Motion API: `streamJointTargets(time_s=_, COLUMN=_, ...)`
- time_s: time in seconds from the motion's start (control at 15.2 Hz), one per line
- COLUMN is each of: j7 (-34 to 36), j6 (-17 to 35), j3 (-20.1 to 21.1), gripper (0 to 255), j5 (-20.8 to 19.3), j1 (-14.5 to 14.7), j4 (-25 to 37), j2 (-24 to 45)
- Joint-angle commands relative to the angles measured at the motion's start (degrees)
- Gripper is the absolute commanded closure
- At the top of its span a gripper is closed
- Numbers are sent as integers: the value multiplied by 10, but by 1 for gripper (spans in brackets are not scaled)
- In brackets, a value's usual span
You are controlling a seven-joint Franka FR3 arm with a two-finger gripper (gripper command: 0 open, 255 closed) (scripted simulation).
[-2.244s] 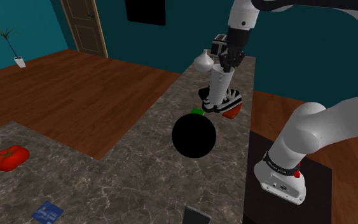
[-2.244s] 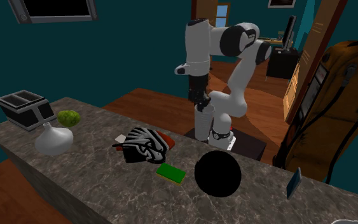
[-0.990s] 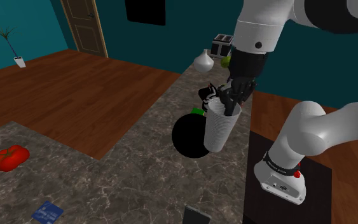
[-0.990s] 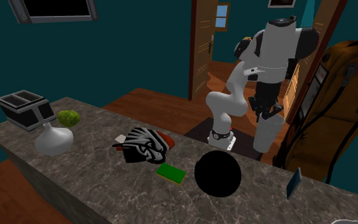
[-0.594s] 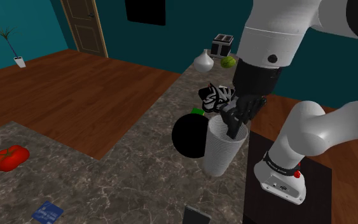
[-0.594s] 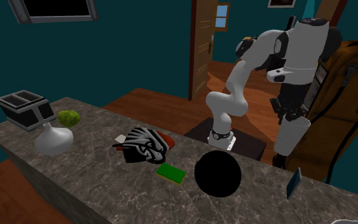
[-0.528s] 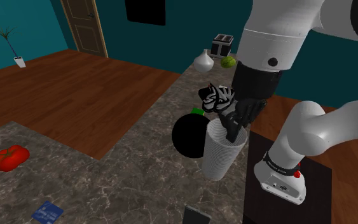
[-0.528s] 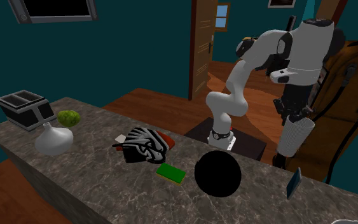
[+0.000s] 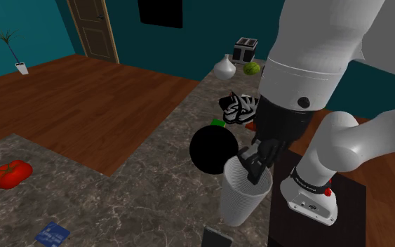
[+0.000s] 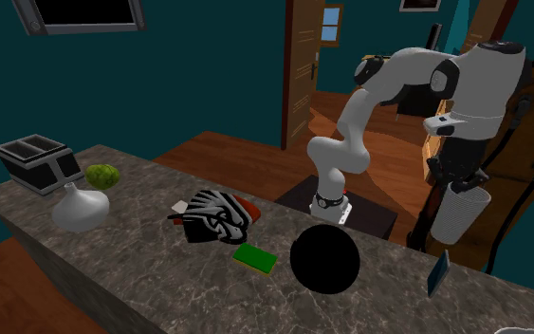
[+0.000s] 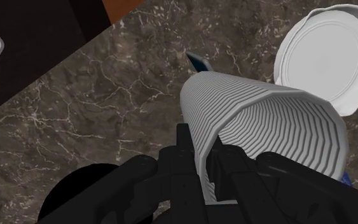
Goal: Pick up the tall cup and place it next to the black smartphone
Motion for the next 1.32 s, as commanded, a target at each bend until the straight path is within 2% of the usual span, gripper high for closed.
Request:
streamJointTargets(time_s=0.0, j7=-3, j6=14, j3=6, gripper=255, j5=6, j1=3, j4=-17, j2=-5)
streamJointTargets(time_s=1.25, j7=-29, j6=139, j3=77, gripper=255, j5=66, j1=17, j4=-148, j2=-16)
